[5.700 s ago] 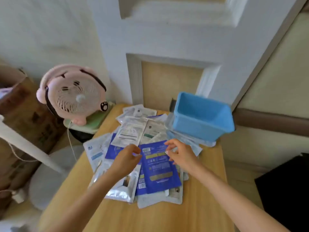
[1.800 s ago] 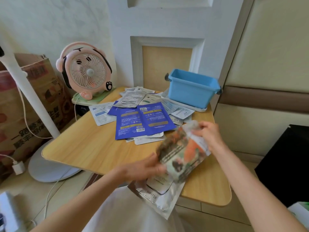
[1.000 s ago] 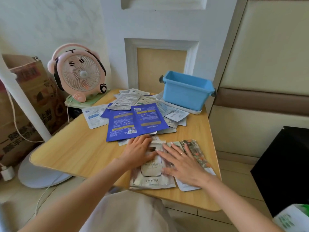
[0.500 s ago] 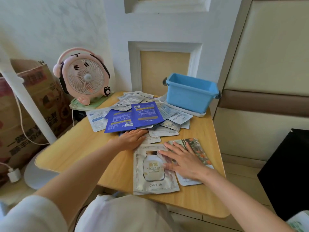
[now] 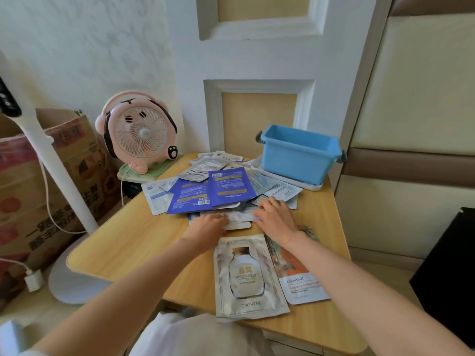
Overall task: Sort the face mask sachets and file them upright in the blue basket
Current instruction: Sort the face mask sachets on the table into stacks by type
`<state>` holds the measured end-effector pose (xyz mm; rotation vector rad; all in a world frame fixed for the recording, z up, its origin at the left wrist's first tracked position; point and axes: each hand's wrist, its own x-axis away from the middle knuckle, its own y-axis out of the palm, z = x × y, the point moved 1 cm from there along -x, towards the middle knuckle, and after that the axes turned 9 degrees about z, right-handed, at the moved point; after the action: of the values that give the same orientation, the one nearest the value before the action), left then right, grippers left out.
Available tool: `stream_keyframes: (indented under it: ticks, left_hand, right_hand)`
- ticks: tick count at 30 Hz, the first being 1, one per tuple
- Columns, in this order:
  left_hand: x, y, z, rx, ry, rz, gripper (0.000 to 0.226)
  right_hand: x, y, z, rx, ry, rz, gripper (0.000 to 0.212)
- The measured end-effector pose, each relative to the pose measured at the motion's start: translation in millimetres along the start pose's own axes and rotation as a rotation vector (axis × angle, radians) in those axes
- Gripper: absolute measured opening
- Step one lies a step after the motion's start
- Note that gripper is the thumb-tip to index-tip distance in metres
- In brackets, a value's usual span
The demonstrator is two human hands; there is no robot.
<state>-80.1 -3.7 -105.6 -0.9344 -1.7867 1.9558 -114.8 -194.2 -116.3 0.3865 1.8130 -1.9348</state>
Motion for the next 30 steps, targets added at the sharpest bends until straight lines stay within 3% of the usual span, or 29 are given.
stream_keyframes:
  ticks: [1,4,9,11,12,15,16,22,24,27,30]
  left_hand:
    - [2.0,0.6,-4.3,0.06,-0.051,-0.005,0.035]
    - [8.0,2.9,-11.2,0.293,-0.217,0.044,0.038]
    - [13.9,-18.9,6.3,0.753,-0.298,0.311,0.087]
    - [8.3,-36.5,20.1,0.994,-0.336,0.364,0.096]
    - [4.7,-43.8,25.8,1.12,-0.359,0.366,0.088]
    - [0.0,-58.2,36.3,1.384,-0.438,0.285,0.023]
    - [1.5,-60.3,38.7,1.405,-0.452,0.248,0.012]
    - [16.8,-56.6,41.7,1.374,-0.429,0.102,0.02]
    - [22.8,-55.7,38.6,1.332,-0.506,0.194,0.02]
    - [45.0,-47.8,19.8,1.238,-0.71,0.397,0.021]
    - [76.6,-27.5,-5.3,1.084,-0.887,0.336,0.033]
  right_hand:
    - [-0.2,3.5,-0.3,0.091,-0.08,0.045,0.007]
    - [-0.8,6.9,7.1,0.171,-0.214,0.194,0.009]
    - [-26.6,-62.9,13.4,-0.186,-0.146,0.69,0.014]
    - [-37.5,-100.8,13.5,-0.275,-0.084,0.755,0.013]
    - [-42.2,-113.2,14.3,-0.322,-0.035,0.717,0.014]
    - [-47.3,-117.8,17.7,-0.504,0.139,0.506,0.016]
    - [-46.5,-113.6,19.3,-0.562,0.188,0.457,0.016]
    - [-33.5,-96.2,17.0,-0.752,0.322,0.358,0.013]
    - [-31.5,-93.9,15.6,-0.776,0.329,0.287,0.013]
    - [-15.2,-87.4,12.2,-0.754,0.3,0.049,0.041]
    - [27.4,-72.3,-11.9,-0.576,0.104,-0.234,0.065]
